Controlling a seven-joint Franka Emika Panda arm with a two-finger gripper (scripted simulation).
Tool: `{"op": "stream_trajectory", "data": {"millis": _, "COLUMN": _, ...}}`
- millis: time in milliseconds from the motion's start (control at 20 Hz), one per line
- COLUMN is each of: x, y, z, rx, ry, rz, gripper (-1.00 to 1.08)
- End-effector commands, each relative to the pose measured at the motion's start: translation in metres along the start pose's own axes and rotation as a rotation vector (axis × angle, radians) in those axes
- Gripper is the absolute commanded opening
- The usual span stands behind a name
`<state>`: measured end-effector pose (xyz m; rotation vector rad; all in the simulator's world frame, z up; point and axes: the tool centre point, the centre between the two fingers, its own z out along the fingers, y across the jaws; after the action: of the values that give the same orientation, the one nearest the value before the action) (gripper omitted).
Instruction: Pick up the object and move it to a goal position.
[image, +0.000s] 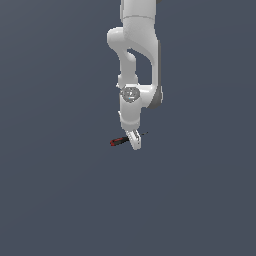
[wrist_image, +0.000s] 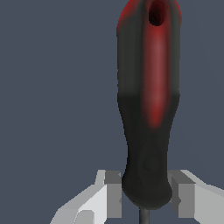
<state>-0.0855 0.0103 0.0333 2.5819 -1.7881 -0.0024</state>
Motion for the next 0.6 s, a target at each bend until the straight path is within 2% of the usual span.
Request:
{"op": "stream_trajectory", "data": {"millis": 0, "x": -0.009, "y": -0.008, "z": -0.012, "rx": 0.002, "ry": 0.000, "rz": -0.001, "gripper": -1.00}}
{"op": "stream_trajectory", "data": {"millis": 550, "x": -0.067, "y": -0.064, "z": -0.096, "rx": 0.001, "ry": 0.004, "rz": 0.001, "gripper": -1.00}}
